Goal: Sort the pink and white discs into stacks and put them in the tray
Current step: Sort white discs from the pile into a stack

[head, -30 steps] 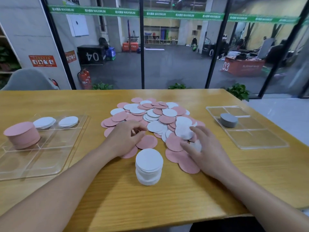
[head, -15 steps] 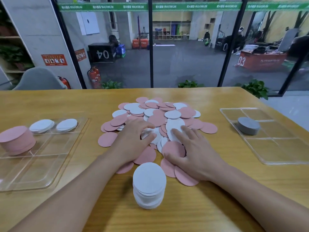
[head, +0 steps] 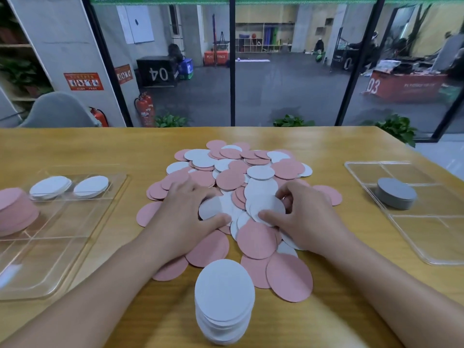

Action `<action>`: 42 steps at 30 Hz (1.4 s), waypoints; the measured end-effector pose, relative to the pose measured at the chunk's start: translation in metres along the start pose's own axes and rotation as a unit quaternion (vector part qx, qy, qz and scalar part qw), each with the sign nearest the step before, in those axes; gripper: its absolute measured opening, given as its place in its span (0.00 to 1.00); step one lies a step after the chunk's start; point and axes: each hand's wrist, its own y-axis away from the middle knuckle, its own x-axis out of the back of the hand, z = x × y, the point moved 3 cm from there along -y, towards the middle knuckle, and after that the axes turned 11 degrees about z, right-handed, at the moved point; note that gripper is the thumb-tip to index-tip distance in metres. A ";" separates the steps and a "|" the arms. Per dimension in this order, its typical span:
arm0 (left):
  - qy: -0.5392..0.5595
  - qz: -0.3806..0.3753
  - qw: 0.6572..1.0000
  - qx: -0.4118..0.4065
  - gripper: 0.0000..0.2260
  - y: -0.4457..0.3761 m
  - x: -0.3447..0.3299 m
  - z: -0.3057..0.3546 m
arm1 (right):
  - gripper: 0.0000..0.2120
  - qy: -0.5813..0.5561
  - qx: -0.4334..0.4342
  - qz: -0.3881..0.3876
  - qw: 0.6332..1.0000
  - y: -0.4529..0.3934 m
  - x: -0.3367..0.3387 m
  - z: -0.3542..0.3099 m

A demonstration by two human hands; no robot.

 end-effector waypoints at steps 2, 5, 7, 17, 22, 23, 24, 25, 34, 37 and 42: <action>0.021 0.008 1.000 0.008 0.25 0.000 0.003 0.001 | 0.22 -0.038 -0.026 -0.017 0.999 0.001 0.002 0.006; 0.080 0.030 0.996 0.019 0.21 0.001 0.007 0.005 | 0.20 -0.079 -0.037 -0.004 0.996 0.001 0.006 0.014; 0.131 0.045 0.989 0.042 0.19 0.001 0.010 0.005 | 0.17 -0.104 -0.026 0.004 0.994 0.002 0.010 0.017; 0.343 0.084 0.930 0.099 0.06 0.005 0.021 0.013 | 0.14 -0.162 0.091 -0.024 0.982 0.015 0.022 0.016; 0.373 0.085 0.919 0.096 0.03 0.005 0.019 0.015 | 0.13 -0.145 0.102 -0.044 0.983 0.015 0.026 0.017; 0.369 0.077 0.922 0.089 0.06 0.005 0.018 0.015 | 0.13 -0.150 0.103 -0.049 0.982 0.015 0.028 0.018; 0.372 0.070 0.922 0.084 0.13 0.006 0.017 0.017 | 0.13 -0.159 0.107 -0.053 0.980 0.015 0.029 0.017; 0.378 0.066 0.920 0.081 0.18 0.006 0.016 0.020 | 0.13 -0.168 0.112 -0.056 0.978 0.015 0.030 0.016; 0.402 -0.013 0.915 0.023 0.04 -0.003 0.003 0.065 | 0.10 -0.209 0.109 -0.067 0.970 0.019 0.024 0.014; 0.401 -0.060 0.914 -0.006 0.07 -0.008 -0.002 0.074 | 0.04 -0.153 0.141 -0.077 0.975 0.019 0.024 0.019; 0.241 0.005 0.970 -0.028 0.08 -0.025 -0.009 0.060 | 0.07 -0.135 0.101 -0.052 0.984 0.025 0.037 0.040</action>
